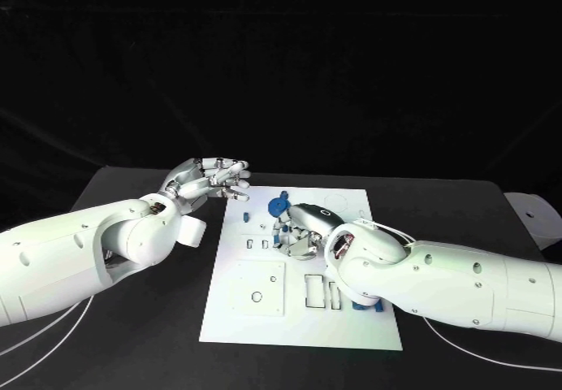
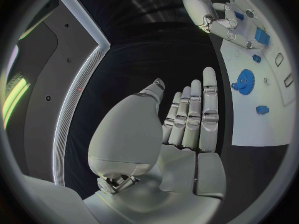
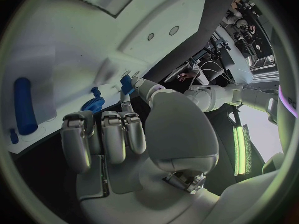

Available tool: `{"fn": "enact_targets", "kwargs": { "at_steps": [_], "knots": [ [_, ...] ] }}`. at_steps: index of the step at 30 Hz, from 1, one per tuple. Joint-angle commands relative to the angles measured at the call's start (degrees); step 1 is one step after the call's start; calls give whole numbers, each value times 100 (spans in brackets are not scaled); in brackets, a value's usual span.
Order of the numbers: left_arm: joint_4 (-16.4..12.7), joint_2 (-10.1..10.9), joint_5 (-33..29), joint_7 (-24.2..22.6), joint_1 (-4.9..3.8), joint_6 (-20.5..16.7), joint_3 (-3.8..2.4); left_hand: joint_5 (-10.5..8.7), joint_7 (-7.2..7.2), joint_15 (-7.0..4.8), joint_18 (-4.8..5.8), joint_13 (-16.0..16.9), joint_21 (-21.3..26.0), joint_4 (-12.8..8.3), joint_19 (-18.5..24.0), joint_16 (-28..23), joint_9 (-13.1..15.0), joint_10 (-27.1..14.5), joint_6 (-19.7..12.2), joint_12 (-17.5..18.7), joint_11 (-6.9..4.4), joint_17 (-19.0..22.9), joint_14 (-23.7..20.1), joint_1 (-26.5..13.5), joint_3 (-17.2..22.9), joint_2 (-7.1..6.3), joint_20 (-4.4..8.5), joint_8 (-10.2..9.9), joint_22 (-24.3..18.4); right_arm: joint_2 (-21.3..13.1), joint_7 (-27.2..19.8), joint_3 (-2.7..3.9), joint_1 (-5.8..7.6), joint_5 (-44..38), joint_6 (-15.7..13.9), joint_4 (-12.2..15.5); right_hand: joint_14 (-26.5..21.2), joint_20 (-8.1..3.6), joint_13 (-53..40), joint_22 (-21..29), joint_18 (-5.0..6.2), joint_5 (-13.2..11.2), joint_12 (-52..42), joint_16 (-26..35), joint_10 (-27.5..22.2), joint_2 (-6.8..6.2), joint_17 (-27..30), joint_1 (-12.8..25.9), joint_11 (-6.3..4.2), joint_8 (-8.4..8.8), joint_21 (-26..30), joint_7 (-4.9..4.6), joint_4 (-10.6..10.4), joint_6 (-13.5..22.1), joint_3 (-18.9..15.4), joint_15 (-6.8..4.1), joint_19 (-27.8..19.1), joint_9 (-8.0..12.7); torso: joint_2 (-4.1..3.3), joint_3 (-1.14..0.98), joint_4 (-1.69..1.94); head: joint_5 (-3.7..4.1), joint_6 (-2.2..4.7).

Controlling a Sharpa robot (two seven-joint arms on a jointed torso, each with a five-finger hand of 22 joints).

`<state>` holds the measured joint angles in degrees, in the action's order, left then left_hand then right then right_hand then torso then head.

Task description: Assemble the parts on the task board

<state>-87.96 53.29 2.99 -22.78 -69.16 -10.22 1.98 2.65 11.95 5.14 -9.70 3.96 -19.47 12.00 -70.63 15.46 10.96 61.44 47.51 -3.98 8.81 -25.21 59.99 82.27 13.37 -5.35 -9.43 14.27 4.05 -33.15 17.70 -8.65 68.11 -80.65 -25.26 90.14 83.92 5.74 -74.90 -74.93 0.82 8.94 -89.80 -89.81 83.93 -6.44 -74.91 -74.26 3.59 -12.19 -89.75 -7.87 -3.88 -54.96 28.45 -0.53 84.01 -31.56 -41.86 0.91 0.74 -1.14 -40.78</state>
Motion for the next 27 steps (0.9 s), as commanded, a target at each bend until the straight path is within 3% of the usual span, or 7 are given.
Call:
{"fn": "enact_targets", "kwargs": {
  "at_steps": [1,5,10,27],
  "knots": [
    [-18,-4,34,8,-2,117,-3,23,24,8,-73,-5,11,5,-28,3,6,-32,5,19,4,-9,5,12,14,37,-10,-36,-9,60,83,-1,-23,-218,114,-52,608,-51,-1459,-1507,-82,-28,31,-19,553,-15,-1509,65,-39,-15,-25,14,-21,13,-15,-24,599,-74,-3,-4,0,4,-7],
    [-20,-2,48,20,-3,136,-3,23,24,8,-73,-5,11,5,-28,3,6,-32,5,19,4,-9,5,12,14,37,-10,-36,-9,133,84,-3,-44,-227,118,-170,608,-51,-1461,-1507,-82,-29,29,-19,555,-20,-1509,68,-38,-13,-25,12,-20,21,-16,-23,599,-73,1,6,2,15,-19],
    [-25,1,54,25,-3,142,-3,23,24,8,-73,-5,11,5,-28,3,6,-32,5,19,4,-9,5,12,14,37,-10,-36,-9,200,78,-8,-64,-230,102,-284,608,-50,-1455,-1507,-82,-31,35,-19,548,-28,-1509,71,-36,-9,-25,9,-18,34,-16,-22,599,-70,1,3,7,15,-20],
    [-22,7,104,31,-3,140,-3,22,26,10,-72,-6,15,6,-26,-1,5,-36,2,21,6,-12,1,9,12,35,-11,-39,-10,301,50,-11,-133,-239,-3,-354,608,-49,-1457,-1507,-82,-37,33,-19,550,-36,-1509,78,-33,-5,-25,4,-18,47,-18,-19,599,-68,2,9,9,9,-45]
  ]
}}
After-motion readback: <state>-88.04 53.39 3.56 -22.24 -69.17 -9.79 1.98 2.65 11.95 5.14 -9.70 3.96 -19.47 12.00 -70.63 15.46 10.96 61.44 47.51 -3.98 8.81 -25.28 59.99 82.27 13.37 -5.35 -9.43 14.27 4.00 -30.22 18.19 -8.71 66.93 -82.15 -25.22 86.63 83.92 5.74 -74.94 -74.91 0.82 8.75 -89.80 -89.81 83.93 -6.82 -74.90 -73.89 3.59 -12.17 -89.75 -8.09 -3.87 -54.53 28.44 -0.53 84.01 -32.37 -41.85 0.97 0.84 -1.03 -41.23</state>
